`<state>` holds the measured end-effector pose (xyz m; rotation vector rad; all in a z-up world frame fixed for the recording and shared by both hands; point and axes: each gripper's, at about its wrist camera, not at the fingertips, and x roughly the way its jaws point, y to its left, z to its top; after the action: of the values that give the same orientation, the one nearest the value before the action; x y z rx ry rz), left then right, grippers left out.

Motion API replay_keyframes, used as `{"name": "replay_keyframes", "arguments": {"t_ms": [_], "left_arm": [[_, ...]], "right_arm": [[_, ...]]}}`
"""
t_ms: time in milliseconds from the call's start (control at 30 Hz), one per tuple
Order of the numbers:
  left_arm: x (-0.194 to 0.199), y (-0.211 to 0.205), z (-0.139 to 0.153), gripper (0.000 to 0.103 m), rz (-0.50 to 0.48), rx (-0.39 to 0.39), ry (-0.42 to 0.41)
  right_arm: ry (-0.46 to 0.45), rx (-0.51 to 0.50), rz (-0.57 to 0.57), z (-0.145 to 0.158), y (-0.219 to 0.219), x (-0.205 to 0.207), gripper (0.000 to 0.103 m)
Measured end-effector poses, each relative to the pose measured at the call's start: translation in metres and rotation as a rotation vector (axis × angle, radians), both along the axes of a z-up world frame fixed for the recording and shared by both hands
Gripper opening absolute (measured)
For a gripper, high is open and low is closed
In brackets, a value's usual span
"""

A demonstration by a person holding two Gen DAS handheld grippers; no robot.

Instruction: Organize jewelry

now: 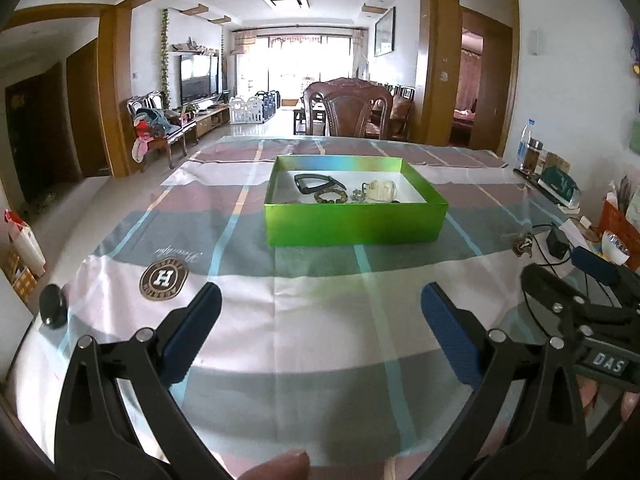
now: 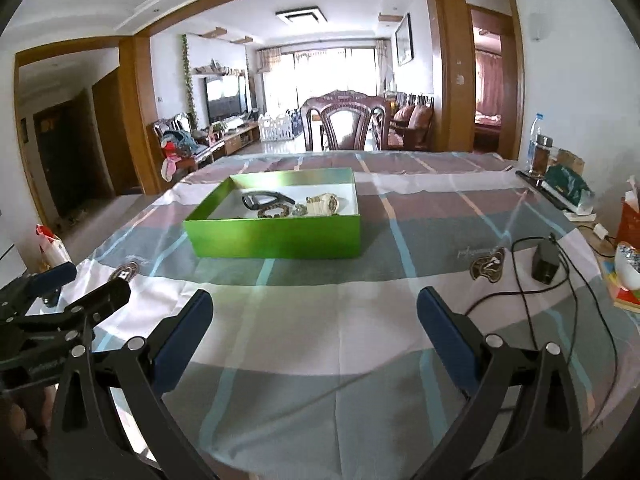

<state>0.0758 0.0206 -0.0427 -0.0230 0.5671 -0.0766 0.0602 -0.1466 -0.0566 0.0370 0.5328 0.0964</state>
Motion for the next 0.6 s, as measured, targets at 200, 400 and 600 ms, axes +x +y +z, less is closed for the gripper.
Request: {"name": "replay_keyframes", "arguments": {"t_ms": [200, 400, 600], "left_arm": [[-0.021, 0.002, 0.011, 0.099, 0.012, 0.021, -0.034], [-0.027, 0.003, 0.014, 0.099, -0.005, -0.004, -0.055], [-0.025, 0.005, 0.011, 0.099, -0.011, -0.007, -0.042]], "right_arm": [[-0.028, -0.008, 0.020, 0.012, 0.007, -0.019, 0.100], [-0.035, -0.007, 0.013, 0.015, 0.008, -0.018, 0.100], [-0.025, -0.009, 0.012, 0.012, 0.008, -0.015, 0.100]]}}
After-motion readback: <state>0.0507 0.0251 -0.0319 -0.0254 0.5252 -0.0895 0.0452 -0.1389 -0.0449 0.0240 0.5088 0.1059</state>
